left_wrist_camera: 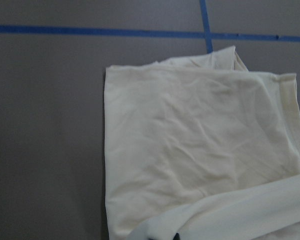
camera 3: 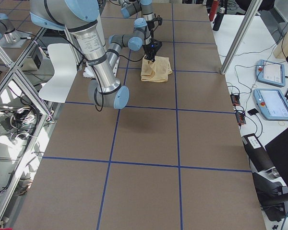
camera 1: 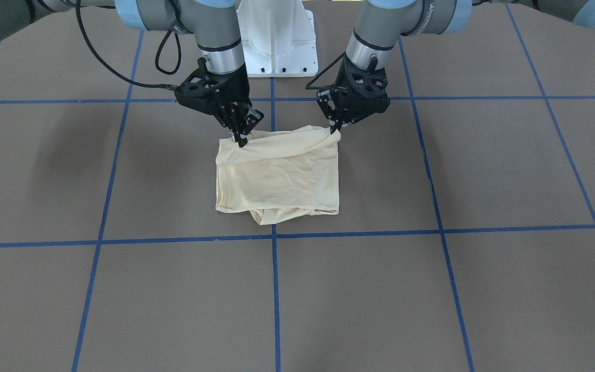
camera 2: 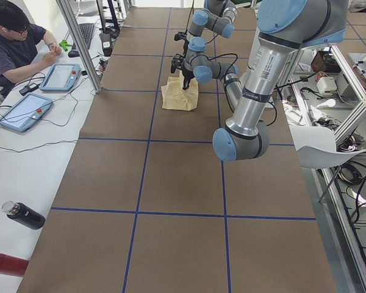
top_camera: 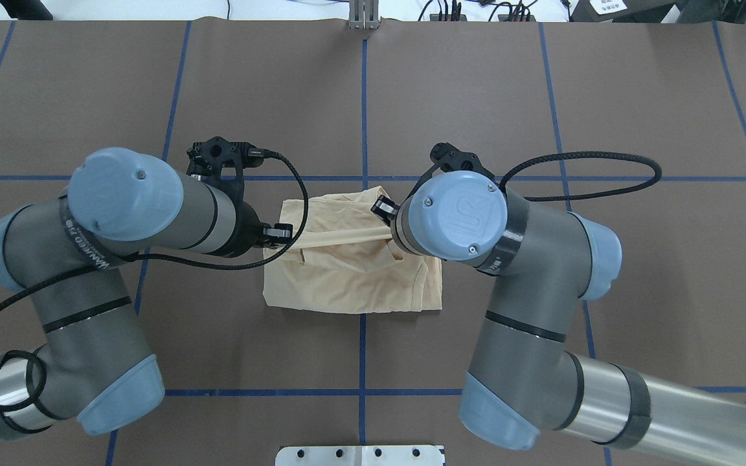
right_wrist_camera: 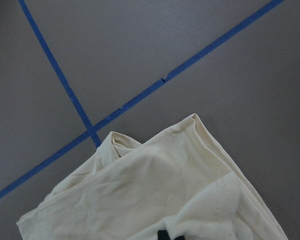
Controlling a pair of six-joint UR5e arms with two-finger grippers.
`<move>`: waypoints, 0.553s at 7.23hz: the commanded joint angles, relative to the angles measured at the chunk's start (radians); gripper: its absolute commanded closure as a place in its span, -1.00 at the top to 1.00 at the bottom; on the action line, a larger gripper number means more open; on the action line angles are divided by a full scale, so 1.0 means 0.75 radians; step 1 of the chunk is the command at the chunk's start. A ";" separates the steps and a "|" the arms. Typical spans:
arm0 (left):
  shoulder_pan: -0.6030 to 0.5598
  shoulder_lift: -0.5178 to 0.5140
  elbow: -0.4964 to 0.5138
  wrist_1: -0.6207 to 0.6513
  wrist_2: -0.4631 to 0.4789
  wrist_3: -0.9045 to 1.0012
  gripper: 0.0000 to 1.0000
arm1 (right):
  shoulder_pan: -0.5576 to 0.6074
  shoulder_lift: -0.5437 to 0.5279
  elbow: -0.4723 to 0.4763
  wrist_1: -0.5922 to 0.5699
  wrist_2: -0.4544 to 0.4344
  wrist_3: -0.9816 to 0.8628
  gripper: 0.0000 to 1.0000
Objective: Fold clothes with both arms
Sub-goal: 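Lift the near edge with both grippers and fold it away from the robot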
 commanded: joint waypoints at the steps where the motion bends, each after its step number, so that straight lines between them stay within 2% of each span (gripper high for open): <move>1: -0.034 -0.127 0.205 -0.008 0.008 0.060 -1.00 | 0.062 0.108 -0.170 0.005 0.014 -0.036 -1.00; 2: -0.056 -0.132 0.265 -0.057 0.008 0.087 -1.00 | 0.076 0.120 -0.221 0.024 0.021 -0.071 -1.00; 4: -0.091 -0.132 0.410 -0.204 0.008 0.153 -1.00 | 0.094 0.133 -0.381 0.215 0.027 -0.075 -1.00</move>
